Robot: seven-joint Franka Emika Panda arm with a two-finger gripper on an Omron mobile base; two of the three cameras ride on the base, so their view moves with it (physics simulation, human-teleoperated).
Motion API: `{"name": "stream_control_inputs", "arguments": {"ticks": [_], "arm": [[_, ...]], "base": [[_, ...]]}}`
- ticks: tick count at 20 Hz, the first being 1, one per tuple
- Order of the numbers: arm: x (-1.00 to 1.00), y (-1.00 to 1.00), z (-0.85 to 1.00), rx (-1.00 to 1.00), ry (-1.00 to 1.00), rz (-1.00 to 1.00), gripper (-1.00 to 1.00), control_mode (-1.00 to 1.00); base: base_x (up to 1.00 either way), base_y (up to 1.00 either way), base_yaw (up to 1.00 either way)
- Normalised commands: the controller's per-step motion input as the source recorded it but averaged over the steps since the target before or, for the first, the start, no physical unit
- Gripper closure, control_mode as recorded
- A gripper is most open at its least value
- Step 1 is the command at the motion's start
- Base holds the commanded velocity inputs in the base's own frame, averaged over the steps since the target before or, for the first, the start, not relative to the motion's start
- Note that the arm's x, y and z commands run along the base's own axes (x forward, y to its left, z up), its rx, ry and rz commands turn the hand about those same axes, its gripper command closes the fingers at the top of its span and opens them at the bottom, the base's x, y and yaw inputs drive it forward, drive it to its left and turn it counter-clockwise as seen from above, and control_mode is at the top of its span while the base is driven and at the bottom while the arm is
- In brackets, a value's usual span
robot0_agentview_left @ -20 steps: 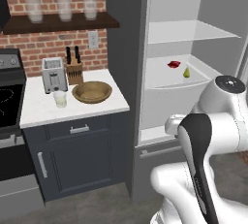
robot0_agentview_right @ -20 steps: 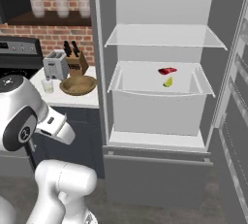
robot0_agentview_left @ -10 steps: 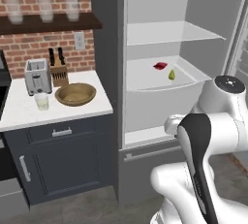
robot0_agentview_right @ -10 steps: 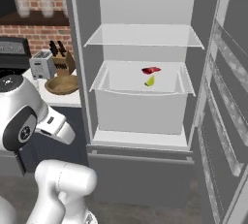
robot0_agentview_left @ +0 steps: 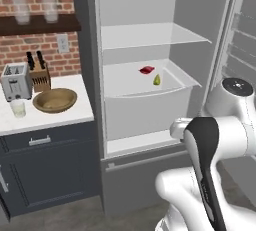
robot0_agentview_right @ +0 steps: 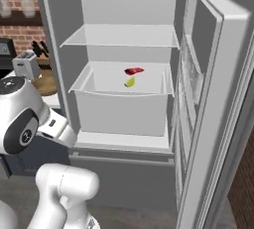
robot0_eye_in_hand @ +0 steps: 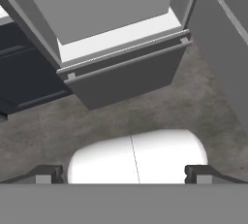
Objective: Grab a lemon wedge from the fridge and one ice cube from the ice bowl, and put them in the glass of lemonade.
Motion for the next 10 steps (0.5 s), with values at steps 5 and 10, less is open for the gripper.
{"name": "stream_control_inputs", "arguments": {"ticks": [5,10], "arm": [[0.0,0.0,0.0,0.0,0.0,0.0,-1.0,1.0],[0.0,0.0,0.0,0.0,0.0,0.0,-1.0,1.0]], "base": [[0.21,-0.1,0.02],[0.34,0.0,0.04]]}}
